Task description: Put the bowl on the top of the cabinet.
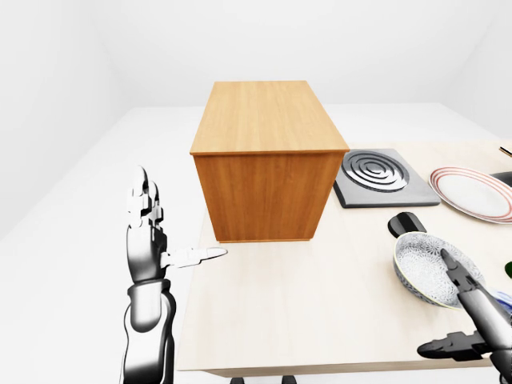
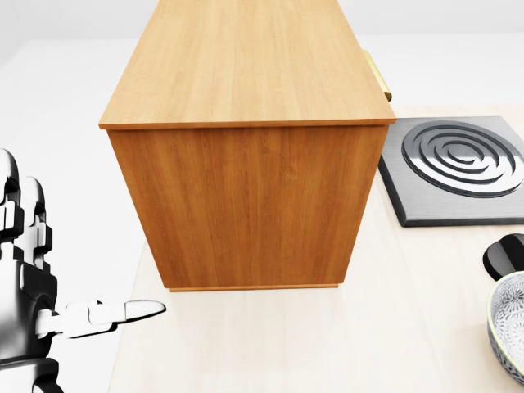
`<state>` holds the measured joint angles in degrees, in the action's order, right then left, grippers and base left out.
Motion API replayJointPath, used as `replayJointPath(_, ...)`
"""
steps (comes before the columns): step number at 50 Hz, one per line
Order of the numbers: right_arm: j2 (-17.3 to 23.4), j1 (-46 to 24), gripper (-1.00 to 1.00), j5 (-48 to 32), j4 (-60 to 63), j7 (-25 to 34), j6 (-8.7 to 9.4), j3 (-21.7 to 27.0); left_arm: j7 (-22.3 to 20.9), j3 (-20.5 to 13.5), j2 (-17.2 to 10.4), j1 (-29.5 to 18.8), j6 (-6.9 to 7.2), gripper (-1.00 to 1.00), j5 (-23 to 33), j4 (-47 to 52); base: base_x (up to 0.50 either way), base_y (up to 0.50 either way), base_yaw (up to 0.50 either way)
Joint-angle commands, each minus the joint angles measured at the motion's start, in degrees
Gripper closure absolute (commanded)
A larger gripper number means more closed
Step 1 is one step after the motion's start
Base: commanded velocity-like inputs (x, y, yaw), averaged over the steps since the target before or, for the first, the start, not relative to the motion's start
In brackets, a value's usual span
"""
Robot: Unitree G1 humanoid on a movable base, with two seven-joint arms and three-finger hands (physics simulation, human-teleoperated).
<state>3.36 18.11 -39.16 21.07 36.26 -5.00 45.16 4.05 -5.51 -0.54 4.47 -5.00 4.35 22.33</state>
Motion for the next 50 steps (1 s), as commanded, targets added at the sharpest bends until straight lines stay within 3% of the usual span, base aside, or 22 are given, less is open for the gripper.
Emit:
replayJointPath(1, 0.65, 0.14, -1.00, -1.89, -3.38, -2.91, 0.00, -1.92, 0.17, -0.02, -0.03, -0.09, 0.00, -1.00, 0.08, 0.11, 0.00, 0.00, 0.00)
replayJointPath(50, 0.80, 1.67, -1.00, -5.41, -7.76, -5.82, 0.00, -5.28, -0.02, 0.07, -0.06, 0.00, 0.00, -1.00, 0.08, 0.12, 0.00, 0.00, 0.00)
